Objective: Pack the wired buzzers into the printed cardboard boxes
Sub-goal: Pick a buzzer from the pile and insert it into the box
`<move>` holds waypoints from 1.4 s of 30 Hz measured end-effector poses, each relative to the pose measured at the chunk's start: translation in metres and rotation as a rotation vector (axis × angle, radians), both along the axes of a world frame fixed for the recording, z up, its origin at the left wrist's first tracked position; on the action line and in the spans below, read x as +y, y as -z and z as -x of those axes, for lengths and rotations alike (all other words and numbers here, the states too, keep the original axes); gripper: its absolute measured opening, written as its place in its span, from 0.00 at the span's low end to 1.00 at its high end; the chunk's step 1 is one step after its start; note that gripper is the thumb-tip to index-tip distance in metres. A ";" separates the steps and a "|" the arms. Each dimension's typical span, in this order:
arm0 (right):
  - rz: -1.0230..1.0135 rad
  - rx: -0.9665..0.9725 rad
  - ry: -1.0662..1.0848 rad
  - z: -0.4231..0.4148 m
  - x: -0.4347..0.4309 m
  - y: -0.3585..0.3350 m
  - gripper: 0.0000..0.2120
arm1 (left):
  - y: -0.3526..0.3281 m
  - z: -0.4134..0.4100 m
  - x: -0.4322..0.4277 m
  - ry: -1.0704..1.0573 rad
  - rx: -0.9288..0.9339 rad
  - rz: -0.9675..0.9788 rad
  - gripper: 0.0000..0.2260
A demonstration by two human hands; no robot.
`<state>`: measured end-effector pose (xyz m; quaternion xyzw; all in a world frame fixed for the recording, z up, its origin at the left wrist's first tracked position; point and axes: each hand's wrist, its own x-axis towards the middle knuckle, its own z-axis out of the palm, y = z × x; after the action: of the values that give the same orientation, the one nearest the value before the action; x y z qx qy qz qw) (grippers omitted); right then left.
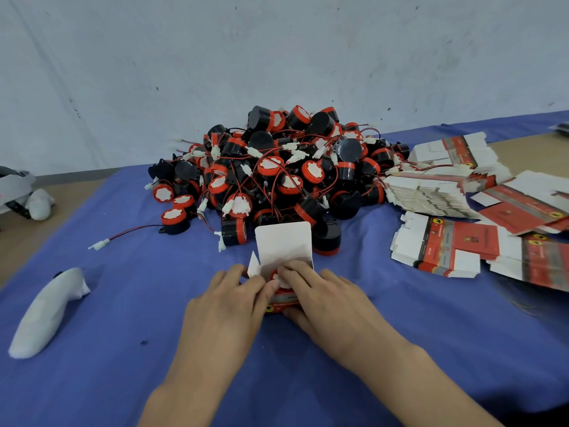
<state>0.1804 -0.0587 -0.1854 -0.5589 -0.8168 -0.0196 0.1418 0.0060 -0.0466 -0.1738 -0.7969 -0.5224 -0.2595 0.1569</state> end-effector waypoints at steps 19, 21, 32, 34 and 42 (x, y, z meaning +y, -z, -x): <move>-0.010 0.012 -0.008 0.000 -0.002 -0.001 0.26 | -0.002 -0.004 -0.009 -0.033 -0.122 0.230 0.21; -0.008 0.007 -0.010 -0.001 -0.002 -0.001 0.26 | -0.005 -0.002 -0.008 -0.019 -0.333 0.232 0.20; -0.068 0.269 -0.139 -0.012 -0.006 -0.009 0.18 | -0.003 0.002 -0.002 0.020 -0.655 0.344 0.11; -0.100 0.450 -0.121 -0.016 -0.007 -0.015 0.15 | -0.002 0.003 0.001 0.026 -0.706 0.360 0.12; 0.155 0.990 0.124 -0.034 0.011 -0.010 0.07 | 0.008 0.004 0.013 0.045 -0.878 0.502 0.05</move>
<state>0.2146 -0.0480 -0.1749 -0.5576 -0.6158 0.3003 0.4687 0.0019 -0.0335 -0.1822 -0.6369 -0.5679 -0.4400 -0.2796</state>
